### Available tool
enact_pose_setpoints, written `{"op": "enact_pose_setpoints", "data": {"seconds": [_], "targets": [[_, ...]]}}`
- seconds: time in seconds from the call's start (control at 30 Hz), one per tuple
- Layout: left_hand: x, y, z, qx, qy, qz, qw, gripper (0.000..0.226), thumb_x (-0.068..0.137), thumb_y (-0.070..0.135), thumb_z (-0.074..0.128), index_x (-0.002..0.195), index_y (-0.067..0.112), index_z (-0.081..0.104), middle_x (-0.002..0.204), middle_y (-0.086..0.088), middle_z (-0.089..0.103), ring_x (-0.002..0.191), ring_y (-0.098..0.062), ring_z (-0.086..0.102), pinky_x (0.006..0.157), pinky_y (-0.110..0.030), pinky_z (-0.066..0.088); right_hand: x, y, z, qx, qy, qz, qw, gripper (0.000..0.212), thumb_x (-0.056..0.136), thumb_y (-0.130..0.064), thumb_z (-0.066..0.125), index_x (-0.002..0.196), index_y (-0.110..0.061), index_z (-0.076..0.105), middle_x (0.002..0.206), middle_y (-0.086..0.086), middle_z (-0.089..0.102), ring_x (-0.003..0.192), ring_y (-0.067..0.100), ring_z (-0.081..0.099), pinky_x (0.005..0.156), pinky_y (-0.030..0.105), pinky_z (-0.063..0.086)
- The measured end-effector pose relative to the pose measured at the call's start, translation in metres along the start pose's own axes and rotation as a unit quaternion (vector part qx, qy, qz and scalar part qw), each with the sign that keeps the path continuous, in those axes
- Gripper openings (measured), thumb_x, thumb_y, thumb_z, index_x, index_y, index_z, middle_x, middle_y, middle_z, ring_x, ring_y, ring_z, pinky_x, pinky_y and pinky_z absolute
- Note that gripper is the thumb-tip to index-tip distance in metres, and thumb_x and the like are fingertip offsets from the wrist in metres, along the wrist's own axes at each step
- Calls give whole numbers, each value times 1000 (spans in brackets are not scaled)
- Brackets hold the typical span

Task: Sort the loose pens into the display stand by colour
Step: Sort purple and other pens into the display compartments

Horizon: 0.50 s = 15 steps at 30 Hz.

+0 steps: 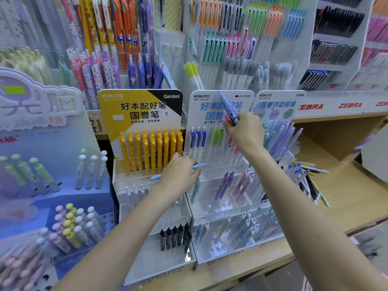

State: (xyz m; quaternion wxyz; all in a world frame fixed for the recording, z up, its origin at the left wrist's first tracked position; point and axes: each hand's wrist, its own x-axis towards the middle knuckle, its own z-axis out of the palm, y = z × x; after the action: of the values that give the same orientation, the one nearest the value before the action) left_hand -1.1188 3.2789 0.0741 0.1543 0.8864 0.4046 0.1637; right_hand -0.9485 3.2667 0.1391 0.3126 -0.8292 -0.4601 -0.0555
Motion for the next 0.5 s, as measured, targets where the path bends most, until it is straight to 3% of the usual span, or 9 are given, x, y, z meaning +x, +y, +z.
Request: {"op": "enact_pose_setpoints", "data": {"seconds": [0.5], "targets": [[0, 0, 1, 5, 3, 0, 1000, 30, 96, 32, 45, 111, 13, 63, 104, -2, 60, 104, -17, 41, 78, -27, 36, -16, 10, -1, 10, 2, 10, 1000, 31, 88, -35, 60, 85, -5, 64, 75, 13, 61, 74, 36, 61, 61, 37, 47]]}}
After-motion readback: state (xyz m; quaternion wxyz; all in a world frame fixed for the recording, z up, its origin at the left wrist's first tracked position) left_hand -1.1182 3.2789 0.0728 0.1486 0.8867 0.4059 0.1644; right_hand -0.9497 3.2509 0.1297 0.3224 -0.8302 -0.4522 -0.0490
